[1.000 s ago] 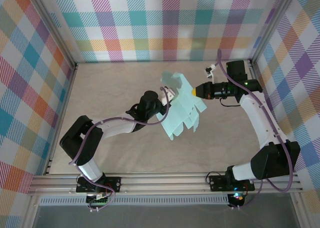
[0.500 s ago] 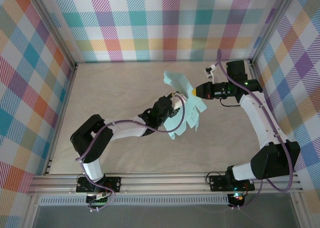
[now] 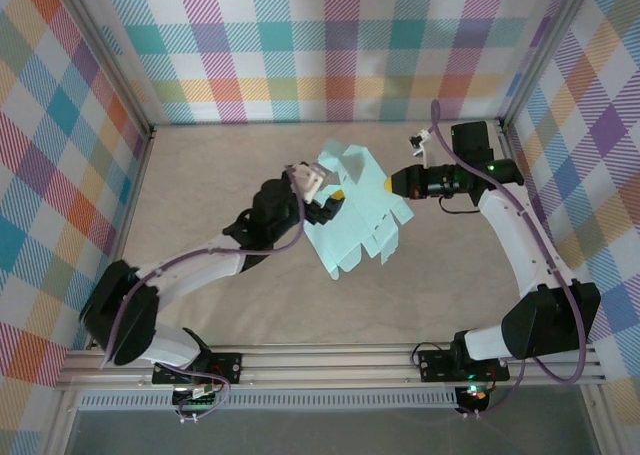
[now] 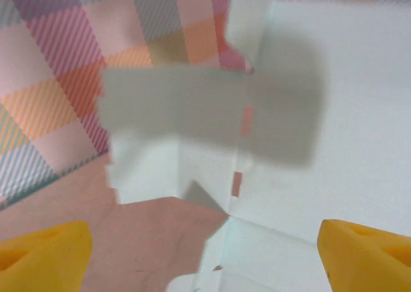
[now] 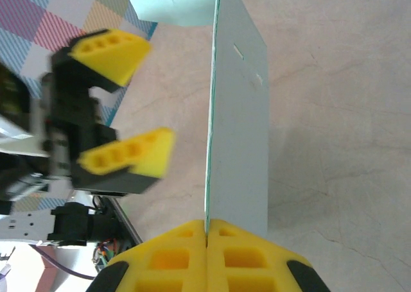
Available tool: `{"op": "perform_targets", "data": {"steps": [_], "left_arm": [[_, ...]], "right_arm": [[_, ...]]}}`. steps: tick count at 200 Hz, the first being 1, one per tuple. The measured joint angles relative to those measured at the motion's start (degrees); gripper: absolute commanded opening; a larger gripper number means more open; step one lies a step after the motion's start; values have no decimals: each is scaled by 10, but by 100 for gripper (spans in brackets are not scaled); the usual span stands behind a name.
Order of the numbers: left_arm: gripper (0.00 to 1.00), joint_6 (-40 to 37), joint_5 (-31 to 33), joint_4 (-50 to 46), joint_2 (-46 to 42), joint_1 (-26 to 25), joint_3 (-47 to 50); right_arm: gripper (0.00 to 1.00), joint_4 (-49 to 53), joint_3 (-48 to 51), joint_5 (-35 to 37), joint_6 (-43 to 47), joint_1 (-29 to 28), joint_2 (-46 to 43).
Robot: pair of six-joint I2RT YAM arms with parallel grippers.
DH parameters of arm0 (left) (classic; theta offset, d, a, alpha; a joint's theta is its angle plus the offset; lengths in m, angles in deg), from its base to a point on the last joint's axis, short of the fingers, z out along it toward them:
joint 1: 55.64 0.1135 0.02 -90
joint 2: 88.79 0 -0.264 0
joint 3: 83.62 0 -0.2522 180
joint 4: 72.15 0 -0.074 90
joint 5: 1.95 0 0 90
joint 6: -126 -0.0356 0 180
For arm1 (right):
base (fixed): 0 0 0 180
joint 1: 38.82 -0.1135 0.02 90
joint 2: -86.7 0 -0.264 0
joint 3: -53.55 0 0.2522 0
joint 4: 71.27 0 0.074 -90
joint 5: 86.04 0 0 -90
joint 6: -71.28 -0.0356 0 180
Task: Fold the paper box
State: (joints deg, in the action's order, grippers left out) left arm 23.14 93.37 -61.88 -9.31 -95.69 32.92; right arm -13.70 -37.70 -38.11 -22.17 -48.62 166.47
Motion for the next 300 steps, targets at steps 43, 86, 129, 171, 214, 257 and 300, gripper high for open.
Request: {"op": "perform_targets", "data": {"steps": [43, 86, 129, 171, 214, 257, 300], "left_arm": [[100, 104, -25, 3, -74, 80, 79], [100, 166, -49, 0, -78, 139, 118], [100, 191, -59, 4, -75, 152, 122], [100, 207, -53, 21, -49, 152, 129], [100, 210, -46, 26, -35, 152, 130], [100, 209, -42, 30, -19, 152, 130], [100, 212, -43, 31, 2, 155, 130]], "right_arm": [[0, -13, 14, 38, 7, 0, 0], [0, -28, 40, 123, 20, -13, 3], [0, -52, 74, 225, 31, -42, 11], [0, -64, 86, 329, 31, -76, 44], [0, -70, 93, 454, 31, -116, 53], [0, -74, 93, 562, 31, -146, 66], [0, -90, 99, 600, 60, -169, 70]]}}
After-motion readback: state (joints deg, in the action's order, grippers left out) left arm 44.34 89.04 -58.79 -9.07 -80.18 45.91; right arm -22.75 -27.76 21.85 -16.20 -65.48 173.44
